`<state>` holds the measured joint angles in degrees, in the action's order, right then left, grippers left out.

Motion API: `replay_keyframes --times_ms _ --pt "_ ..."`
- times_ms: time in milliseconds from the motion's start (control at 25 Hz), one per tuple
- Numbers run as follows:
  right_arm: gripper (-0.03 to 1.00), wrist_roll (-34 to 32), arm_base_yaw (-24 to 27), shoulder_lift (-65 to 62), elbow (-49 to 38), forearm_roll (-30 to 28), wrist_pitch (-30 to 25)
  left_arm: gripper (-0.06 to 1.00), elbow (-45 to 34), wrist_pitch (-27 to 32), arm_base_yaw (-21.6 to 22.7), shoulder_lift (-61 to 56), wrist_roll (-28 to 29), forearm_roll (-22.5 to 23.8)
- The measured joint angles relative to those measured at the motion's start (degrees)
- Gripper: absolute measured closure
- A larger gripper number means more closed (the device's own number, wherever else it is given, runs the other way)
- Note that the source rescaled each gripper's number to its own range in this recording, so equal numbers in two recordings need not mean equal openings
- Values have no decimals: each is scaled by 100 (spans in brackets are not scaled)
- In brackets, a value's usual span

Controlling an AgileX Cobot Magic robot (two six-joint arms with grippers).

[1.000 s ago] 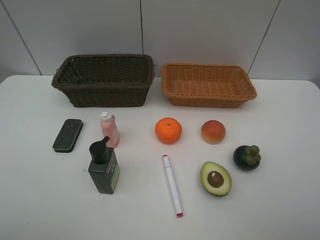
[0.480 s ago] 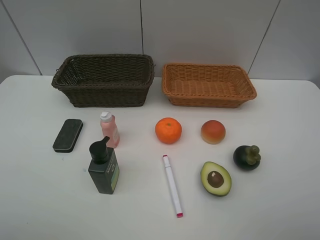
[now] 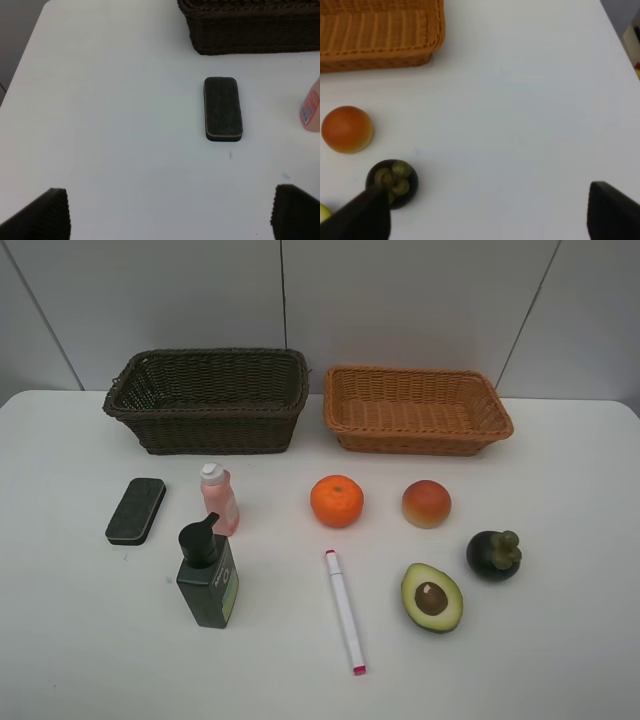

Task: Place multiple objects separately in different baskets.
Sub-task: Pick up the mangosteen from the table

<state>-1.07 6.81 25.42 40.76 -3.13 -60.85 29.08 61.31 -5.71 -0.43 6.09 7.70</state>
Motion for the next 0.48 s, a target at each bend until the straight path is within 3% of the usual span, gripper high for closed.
replay_keyframes --times_ms 360,480 --pt "-2 24 -12 2882 921 579 210 -5 0 0 0 0 0 0" --pt "-2 24 -280 3546 950 607 322 -5 0 0 0 0 0 0"
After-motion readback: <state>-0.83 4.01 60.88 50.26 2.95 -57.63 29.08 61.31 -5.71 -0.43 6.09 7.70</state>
